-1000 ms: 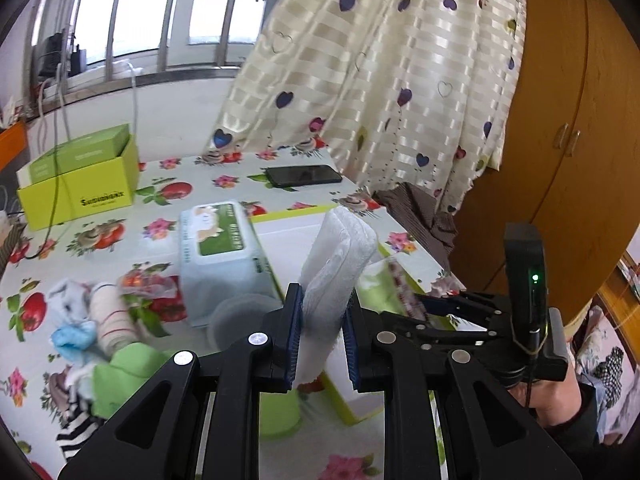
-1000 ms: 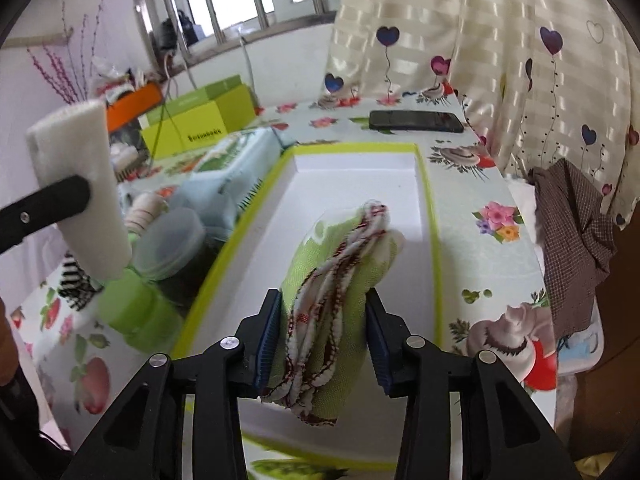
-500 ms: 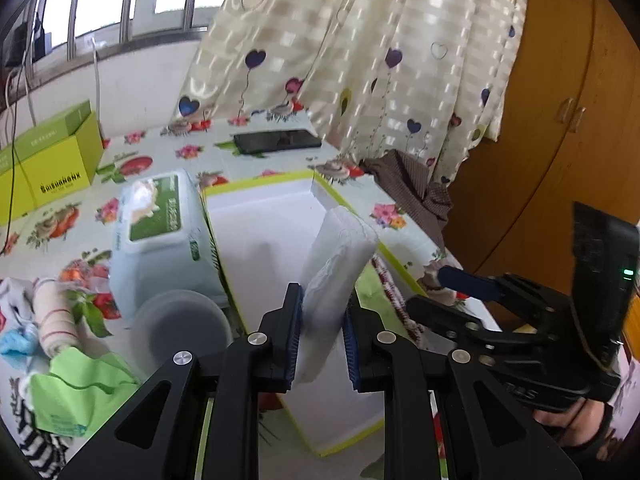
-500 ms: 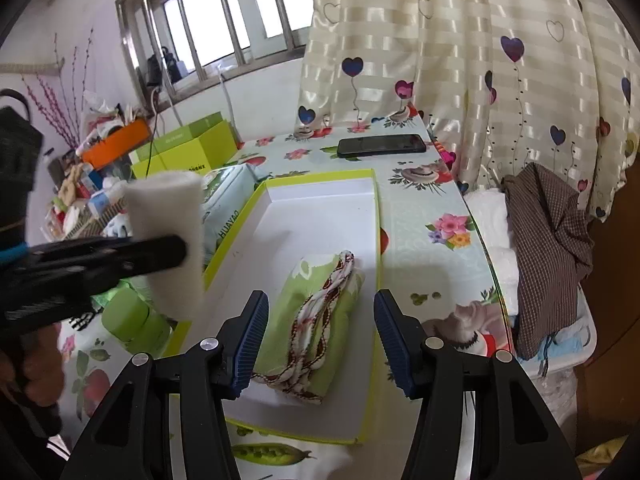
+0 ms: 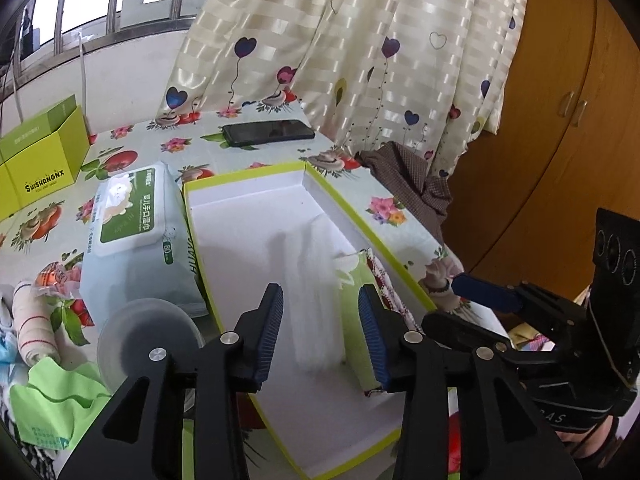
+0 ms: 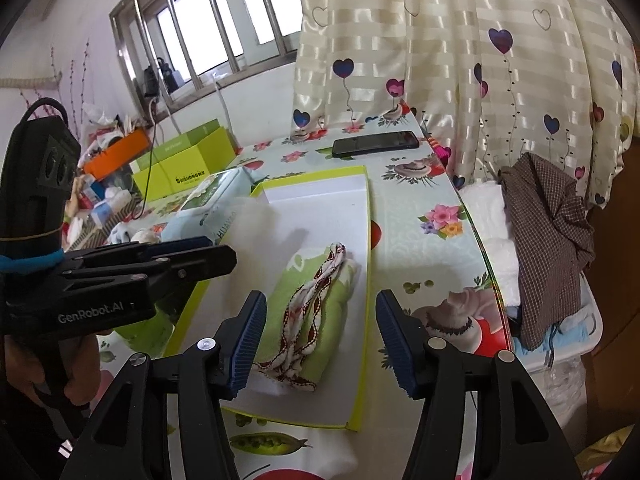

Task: Organize soft objects
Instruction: 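Lower the white cloth into the box lid and open the left tool, then move both tools back over the pile of soft items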

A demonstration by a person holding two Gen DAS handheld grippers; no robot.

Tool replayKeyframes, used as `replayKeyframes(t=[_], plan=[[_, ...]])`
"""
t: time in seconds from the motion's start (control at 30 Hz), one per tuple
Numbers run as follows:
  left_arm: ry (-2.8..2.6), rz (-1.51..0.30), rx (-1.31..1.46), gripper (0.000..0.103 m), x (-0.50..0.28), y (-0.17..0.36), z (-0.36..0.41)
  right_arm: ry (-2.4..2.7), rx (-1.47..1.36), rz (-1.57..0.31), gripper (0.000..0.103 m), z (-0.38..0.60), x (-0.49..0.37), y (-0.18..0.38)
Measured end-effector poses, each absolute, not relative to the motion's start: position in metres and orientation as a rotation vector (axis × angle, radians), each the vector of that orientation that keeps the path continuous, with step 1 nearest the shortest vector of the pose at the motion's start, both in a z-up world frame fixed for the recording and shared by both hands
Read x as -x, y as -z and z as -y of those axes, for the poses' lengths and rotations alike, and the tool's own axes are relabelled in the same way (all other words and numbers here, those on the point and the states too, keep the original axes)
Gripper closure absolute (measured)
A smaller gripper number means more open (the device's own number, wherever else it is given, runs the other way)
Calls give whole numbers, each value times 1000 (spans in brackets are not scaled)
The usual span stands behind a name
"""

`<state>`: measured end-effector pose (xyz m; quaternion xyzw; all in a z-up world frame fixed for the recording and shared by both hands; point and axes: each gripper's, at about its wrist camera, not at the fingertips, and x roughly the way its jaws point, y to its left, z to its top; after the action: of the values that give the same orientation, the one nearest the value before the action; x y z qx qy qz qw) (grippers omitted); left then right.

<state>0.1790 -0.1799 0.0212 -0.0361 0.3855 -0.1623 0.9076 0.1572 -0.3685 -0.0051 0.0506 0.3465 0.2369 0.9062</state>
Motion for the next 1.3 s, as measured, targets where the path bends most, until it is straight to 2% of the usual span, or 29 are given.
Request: replayKeyframes(t=[0.23, 0.47, 0.77, 1.3], plan=[[340, -772, 80, 62, -161, -31, 173, -486, -103, -688, 44, 363, -146, -4], [316, -707, 85, 62, -131, -48, 156, -488, -98, -639, 35, 353, -125, -19], [298, -661, 107, 62, -96, -59, 131, -533, -78, -629, 35, 329, -96, -31], [224, -630, 149, 62, -38, -42, 67, -687, -16, -636, 35, 261, -59, -36]])
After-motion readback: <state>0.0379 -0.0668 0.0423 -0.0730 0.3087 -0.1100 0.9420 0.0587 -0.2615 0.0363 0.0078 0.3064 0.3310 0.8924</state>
